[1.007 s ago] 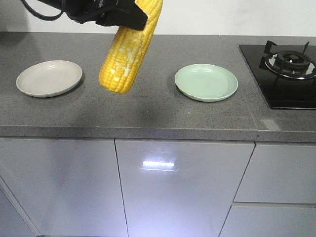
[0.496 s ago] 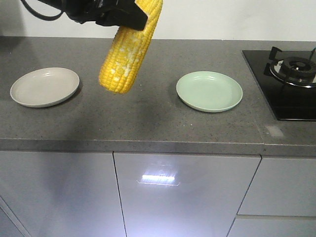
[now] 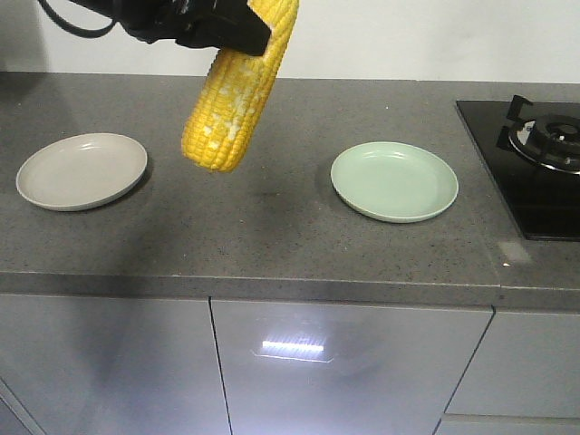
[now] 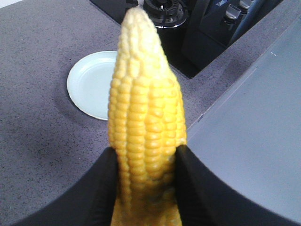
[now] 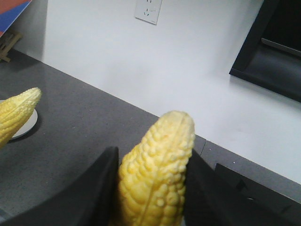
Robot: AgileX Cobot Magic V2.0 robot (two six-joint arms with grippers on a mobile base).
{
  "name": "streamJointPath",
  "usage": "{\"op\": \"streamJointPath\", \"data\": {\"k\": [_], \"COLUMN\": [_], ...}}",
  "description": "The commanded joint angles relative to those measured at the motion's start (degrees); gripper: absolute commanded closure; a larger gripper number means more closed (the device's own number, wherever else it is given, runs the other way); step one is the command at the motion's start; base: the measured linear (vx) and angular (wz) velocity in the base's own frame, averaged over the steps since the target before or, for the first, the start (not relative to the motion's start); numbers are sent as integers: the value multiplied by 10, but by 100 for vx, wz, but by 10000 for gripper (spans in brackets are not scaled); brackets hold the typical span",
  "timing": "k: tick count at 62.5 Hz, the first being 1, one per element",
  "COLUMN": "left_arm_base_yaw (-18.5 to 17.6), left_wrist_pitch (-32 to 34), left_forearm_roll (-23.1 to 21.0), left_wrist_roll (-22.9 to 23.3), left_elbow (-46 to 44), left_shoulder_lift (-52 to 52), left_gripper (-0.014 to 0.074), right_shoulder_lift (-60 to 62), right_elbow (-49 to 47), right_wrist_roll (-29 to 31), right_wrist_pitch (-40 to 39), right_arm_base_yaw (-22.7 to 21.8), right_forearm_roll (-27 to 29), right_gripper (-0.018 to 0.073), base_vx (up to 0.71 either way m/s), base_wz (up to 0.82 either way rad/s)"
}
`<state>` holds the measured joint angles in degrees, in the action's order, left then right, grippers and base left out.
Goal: Distribute corn equally
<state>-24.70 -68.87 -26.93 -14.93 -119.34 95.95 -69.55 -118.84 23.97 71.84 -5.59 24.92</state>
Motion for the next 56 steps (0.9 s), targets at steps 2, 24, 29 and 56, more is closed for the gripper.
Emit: {"op": "streamJointPath", "data": {"k": [2, 24, 29, 56], "left_arm_base_yaw": [-1, -1, -1, -1], "left_wrist_pitch": [32, 32, 32, 32], "left_forearm_roll": [-20, -20, -20, -20], "left_wrist_roll": [1, 1, 1, 1], "left_elbow": [-16, -16, -16, -16], "left_shoulder_lift": [-25, -25, -25, -25], "left_gripper": [603, 603, 603, 603], "right_shoulder_lift": [4, 4, 4, 4], "right_elbow": [-10, -10, -10, -10], "right_wrist_roll": [2, 2, 2, 2], "right_wrist_pitch": [-42, -42, -41, -42], "right_arm_base_yaw": [-3, -3, -3, -3], "right_forearm_roll": [7, 7, 7, 7], "right_gripper": [561, 561, 561, 561], "base_vx": [7, 7, 8, 8], "base_wz": [2, 2, 2, 0]}}
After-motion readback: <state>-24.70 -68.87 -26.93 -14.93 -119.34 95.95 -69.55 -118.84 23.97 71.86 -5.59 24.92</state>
